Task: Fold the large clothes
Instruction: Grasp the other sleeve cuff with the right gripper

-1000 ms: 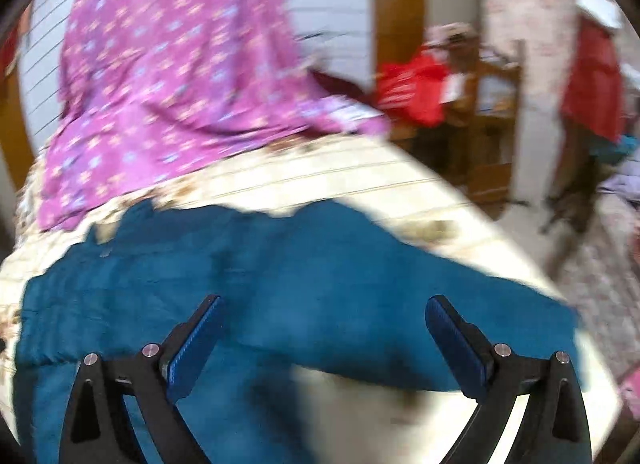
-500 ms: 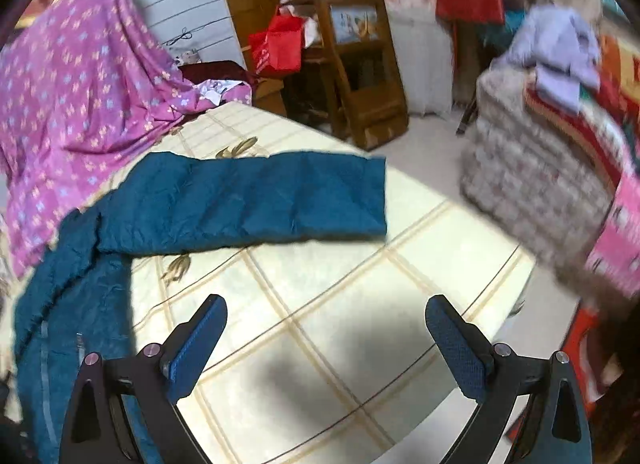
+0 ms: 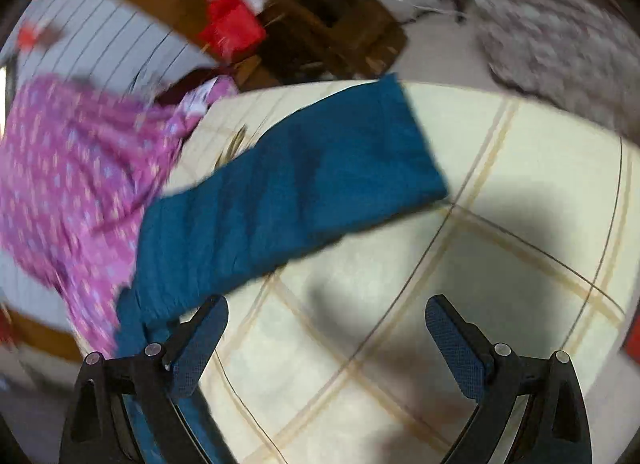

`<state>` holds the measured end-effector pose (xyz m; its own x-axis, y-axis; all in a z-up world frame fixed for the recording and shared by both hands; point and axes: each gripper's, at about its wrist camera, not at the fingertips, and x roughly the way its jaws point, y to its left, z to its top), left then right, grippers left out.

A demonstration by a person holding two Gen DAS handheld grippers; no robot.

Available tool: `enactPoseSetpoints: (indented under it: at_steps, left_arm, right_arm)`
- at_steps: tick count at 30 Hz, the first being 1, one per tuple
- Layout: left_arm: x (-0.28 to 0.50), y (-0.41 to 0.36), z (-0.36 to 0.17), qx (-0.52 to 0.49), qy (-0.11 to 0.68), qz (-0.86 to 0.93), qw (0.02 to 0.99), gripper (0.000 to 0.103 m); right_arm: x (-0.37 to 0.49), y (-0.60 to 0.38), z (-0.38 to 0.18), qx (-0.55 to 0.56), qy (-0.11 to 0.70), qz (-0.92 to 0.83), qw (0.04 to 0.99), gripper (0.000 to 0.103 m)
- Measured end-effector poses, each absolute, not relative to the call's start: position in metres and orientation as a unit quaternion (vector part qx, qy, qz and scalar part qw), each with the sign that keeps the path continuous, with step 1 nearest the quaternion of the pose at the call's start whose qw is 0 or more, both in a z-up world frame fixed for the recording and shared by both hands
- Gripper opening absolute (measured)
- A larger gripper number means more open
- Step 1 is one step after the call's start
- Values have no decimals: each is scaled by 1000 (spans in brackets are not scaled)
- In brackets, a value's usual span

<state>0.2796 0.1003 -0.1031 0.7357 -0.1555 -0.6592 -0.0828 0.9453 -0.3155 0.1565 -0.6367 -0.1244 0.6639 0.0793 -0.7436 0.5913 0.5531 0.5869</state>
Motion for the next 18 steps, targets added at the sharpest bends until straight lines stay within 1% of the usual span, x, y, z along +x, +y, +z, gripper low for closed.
enactPoseSetpoints:
  at_steps: [3, 6, 8, 14, 18]
  left_arm:
    - [278, 93, -94, -136, 346, -12, 928, 88]
    - [278, 84, -89, -105, 333, -9, 937, 88]
    - [280, 79, -91, -89, 341, -10, 936, 88]
    - [284, 75, -102, -82, 363, -11, 928, 88]
    - [288, 84, -109, -91, 377, 17, 922, 88]
  right_arm:
    - [147, -662, -132, 500, 335, -162, 782, 99]
    - [149, -677, -135, 527, 310, -156, 776, 99]
    - [155, -683, -136, 535, 300, -152, 775, 99]
    - [179, -691, -134, 523, 273, -149, 794, 100]
    - [194, -693, -132, 491, 273, -156, 813, 99]
